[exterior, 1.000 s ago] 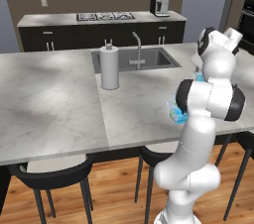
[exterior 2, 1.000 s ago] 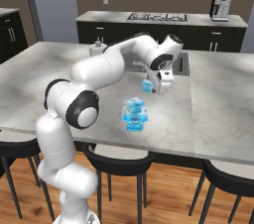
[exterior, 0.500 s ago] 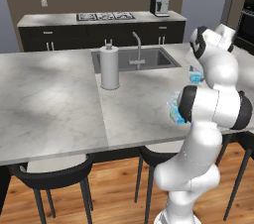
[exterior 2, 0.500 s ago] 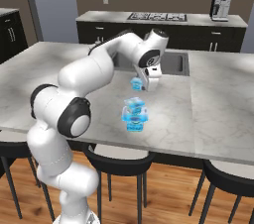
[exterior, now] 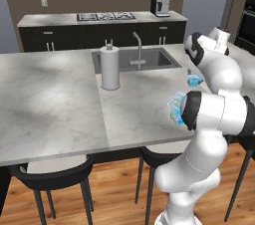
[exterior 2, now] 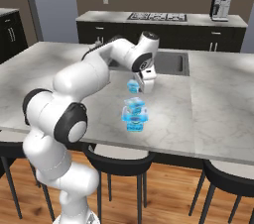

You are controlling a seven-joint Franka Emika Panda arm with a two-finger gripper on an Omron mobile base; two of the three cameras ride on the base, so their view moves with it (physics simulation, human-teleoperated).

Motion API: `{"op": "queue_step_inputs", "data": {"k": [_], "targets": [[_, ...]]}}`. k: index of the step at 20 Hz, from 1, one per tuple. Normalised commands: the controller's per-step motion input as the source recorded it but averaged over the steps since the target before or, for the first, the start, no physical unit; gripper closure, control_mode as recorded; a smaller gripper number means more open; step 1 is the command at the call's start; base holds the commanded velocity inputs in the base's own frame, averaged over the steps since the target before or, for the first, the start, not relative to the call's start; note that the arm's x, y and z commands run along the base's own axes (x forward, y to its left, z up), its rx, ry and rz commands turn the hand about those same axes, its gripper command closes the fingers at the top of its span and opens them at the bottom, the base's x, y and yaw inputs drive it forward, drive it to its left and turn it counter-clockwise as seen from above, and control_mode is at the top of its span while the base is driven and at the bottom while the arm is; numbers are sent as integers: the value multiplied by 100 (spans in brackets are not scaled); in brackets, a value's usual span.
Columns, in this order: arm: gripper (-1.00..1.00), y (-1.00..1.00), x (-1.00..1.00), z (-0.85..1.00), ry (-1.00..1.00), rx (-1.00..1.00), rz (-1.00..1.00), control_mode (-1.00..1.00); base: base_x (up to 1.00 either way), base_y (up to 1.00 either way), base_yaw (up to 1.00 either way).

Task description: Stack the yogurt containers by placing the smaller containers on top of the larger containers.

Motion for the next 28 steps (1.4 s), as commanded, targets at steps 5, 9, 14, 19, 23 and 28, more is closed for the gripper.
{"op": "queue_step_inputs", "data": {"k": [5,9,14,19,23,28], "targets": [[100,12,0,-11,0,-4,0,-100,0,0,0],[100,12,0,-13,0,-1,0,-100,0,0,0],[100,4,0,-24,0,0,0,-100,0,0,0],[100,0,0,-21,0,0,0,-100,0,0,0],[100,0,1,-15,0,0,0,-100,0,0,0],[100,0,10,-14,0,0,0,-100,0,0,0]]}}
